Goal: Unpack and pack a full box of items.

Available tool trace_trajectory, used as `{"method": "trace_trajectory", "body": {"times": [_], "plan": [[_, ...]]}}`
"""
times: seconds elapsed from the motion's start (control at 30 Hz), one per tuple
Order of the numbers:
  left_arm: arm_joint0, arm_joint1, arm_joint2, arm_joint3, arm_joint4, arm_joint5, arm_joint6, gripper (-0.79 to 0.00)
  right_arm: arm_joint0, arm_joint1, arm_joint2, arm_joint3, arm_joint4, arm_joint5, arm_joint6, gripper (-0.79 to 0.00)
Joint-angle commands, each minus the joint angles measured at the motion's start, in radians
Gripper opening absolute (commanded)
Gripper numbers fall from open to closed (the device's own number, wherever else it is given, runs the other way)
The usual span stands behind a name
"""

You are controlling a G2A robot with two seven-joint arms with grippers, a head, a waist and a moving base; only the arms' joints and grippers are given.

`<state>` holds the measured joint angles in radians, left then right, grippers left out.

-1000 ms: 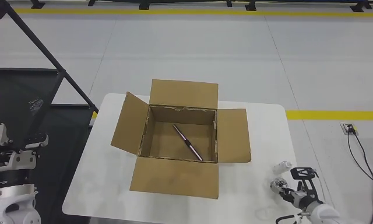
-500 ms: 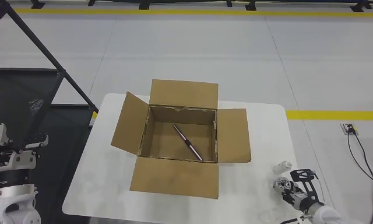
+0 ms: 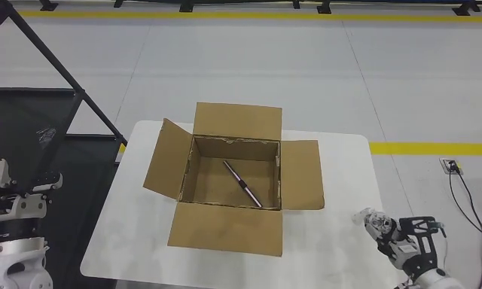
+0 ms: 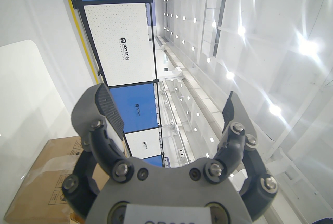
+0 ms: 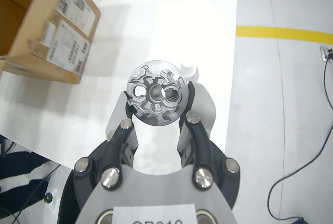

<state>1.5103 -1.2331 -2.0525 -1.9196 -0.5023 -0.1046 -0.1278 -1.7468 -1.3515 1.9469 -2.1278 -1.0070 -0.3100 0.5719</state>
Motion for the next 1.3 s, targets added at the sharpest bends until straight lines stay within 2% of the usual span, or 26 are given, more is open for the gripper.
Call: {"method": "trace_trajectory", "body": {"times": [0.0, 0.13, 0.27, 0.37, 0.5, 0.7, 0.83, 0.97, 1.13, 1.27], "plan": [[0.0, 0.0, 0.0, 0.0, 0.0, 0.0, 0.0, 0.0, -0.02, -0.002, -0.015, -0.07, -0.014, 0.017, -0.047, -0.785], [0.0, 0.0, 0.0, 0.0, 0.0, 0.0, 0.0, 0.0, -0.028, -0.004, -0.088, -0.174, -0.073, 0.059, -0.104, -0.785], [0.0, 0.0, 0.0, 0.0, 0.0, 0.0, 0.0, 0.0, 0.025, -0.003, -0.204, -0.222, -0.139, 0.064, -0.104, -0.785], [0.0, 0.0, 0.0, 0.0, 0.0, 0.0, 0.0, 0.0, 0.124, 0.0, -0.325, -0.21, -0.206, 0.07, -0.032, -0.785], [0.0, 0.0, 0.0, 0.0, 0.0, 0.0, 0.0, 0.0, 0.333, -0.006, -0.534, -0.12, -0.31, 0.112, 0.095, -0.785], [0.0, 0.0, 0.0, 0.0, 0.0, 0.0, 0.0, 0.0, 0.675, -0.044, -0.817, 0.114, -0.358, 0.219, 0.249, -0.785], [0.0, 0.0, 0.0, 0.0, 0.0, 0.0, 0.0, 0.0, 0.887, -0.085, -0.965, 0.327, -0.3, 0.286, 0.308, -0.785], [0.0, 0.0, 0.0, 0.0, 0.0, 0.0, 0.0, 0.0, 1.064, -0.137, -1.092, 0.567, -0.221, 0.345, 0.316, -0.785], [0.0, 0.0, 0.0, 0.0, 0.0, 0.0, 0.0, 0.0, 1.23, -0.212, -1.216, 0.87, -0.101, 0.383, 0.29, -0.785], [0.0, 0.0, 0.0, 0.0, 0.0, 0.0, 0.0, 0.0, 1.305, -0.266, -1.285, 1.072, -0.03, 0.384, 0.272, -0.785]]}}
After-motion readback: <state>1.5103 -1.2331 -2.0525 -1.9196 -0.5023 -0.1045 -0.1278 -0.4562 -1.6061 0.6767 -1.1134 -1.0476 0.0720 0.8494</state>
